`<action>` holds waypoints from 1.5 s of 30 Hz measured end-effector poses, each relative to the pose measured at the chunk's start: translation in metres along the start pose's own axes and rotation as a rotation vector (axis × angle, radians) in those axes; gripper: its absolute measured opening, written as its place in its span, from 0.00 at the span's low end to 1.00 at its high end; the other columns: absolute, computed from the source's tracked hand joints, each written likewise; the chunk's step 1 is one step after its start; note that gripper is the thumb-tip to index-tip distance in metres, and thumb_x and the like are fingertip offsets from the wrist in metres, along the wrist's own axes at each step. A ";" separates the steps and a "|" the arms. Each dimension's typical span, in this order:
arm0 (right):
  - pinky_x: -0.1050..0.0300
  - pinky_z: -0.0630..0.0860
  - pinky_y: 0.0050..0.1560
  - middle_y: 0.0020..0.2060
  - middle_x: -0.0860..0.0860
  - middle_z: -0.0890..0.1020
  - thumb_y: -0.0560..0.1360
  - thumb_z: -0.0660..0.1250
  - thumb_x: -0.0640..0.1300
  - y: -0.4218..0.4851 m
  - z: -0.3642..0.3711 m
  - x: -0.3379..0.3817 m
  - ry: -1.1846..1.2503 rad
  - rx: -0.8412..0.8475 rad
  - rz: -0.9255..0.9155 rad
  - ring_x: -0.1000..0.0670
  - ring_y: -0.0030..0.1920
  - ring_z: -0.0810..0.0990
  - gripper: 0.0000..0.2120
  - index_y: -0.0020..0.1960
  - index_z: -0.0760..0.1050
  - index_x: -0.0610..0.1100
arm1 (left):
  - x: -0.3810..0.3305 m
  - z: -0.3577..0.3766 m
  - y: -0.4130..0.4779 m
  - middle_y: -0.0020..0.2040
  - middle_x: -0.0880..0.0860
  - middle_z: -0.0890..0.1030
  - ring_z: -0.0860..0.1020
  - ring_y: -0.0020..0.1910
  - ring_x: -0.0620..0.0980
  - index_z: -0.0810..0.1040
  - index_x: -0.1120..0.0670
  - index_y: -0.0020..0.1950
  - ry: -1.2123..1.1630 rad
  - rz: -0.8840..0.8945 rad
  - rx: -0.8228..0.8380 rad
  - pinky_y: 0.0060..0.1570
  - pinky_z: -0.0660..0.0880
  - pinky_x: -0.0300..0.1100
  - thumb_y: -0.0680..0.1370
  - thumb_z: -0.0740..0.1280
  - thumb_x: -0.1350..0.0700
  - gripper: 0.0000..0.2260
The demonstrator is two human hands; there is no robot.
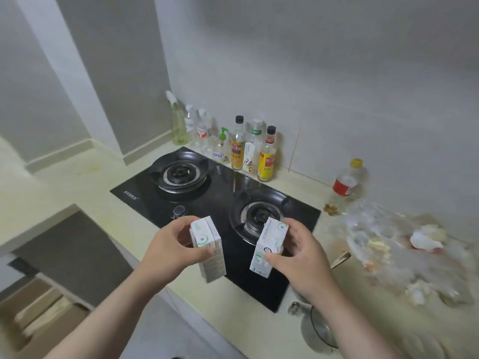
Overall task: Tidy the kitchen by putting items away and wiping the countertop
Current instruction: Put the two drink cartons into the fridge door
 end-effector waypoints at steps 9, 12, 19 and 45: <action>0.73 0.75 0.48 0.50 0.66 0.80 0.67 0.78 0.33 -0.006 0.096 0.065 0.014 0.338 -0.198 0.68 0.55 0.79 0.32 0.62 0.71 0.56 | 0.016 -0.099 -0.089 0.50 0.48 0.85 0.83 0.49 0.49 0.80 0.48 0.57 -0.125 -0.048 -0.293 0.46 0.79 0.45 0.60 0.78 0.53 0.26; 0.67 0.78 0.52 0.49 0.67 0.82 0.67 0.78 0.33 -0.017 0.138 0.084 -0.021 0.461 -0.248 0.65 0.56 0.80 0.30 0.58 0.72 0.59 | 0.029 -0.130 -0.129 0.49 0.50 0.85 0.83 0.49 0.48 0.81 0.49 0.56 -0.232 -0.056 -0.433 0.45 0.77 0.43 0.55 0.75 0.50 0.29; 0.61 0.76 0.55 0.50 0.65 0.84 0.67 0.78 0.34 -0.080 0.242 0.124 -0.073 0.716 -0.346 0.62 0.55 0.81 0.26 0.55 0.76 0.59 | 0.057 -0.199 -0.250 0.49 0.54 0.85 0.83 0.48 0.48 0.80 0.53 0.56 -0.319 -0.065 -0.716 0.42 0.78 0.39 0.54 0.76 0.52 0.30; 0.52 0.77 0.63 0.56 0.62 0.83 0.56 0.77 0.50 -0.404 0.414 0.185 -0.142 1.492 -0.533 0.63 0.58 0.79 0.43 0.71 0.71 0.55 | 0.065 -0.225 -0.650 0.52 0.50 0.84 0.83 0.50 0.48 0.79 0.47 0.57 -0.251 -0.143 -1.464 0.40 0.80 0.40 0.54 0.76 0.49 0.31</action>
Point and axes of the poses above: each hand's wrist, its own y-axis towards the middle knuckle, its own z-axis out of the palm, x = y × z, the point moved 1 cm from there along y, towards the middle knuckle
